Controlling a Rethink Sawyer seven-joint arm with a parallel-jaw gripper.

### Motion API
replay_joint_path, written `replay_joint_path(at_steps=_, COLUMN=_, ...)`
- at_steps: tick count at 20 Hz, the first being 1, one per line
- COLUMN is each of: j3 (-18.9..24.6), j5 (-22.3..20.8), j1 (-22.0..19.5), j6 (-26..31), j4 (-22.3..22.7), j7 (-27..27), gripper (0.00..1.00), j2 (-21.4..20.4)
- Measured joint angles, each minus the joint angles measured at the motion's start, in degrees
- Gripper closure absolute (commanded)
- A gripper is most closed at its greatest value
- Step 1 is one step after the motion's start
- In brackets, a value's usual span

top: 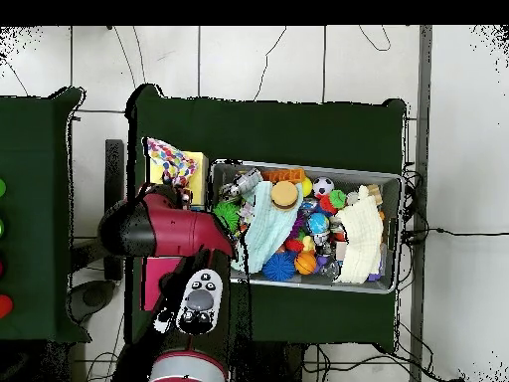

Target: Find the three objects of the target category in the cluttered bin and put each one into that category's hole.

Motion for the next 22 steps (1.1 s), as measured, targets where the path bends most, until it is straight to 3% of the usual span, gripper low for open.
replay_joint_path(at_steps=6, j3=-1.7, j5=0.0, j1=2.1, j6=-4.4, j4=0.1, j7=0.0, gripper=1.0, j2=1.4)
replay_joint_path(at_steps=22, j3=0.1, j5=0.1, j1=0.4, j6=-5.0, j4=1.2, j7=0.0, gripper=1.0, j2=0.8)
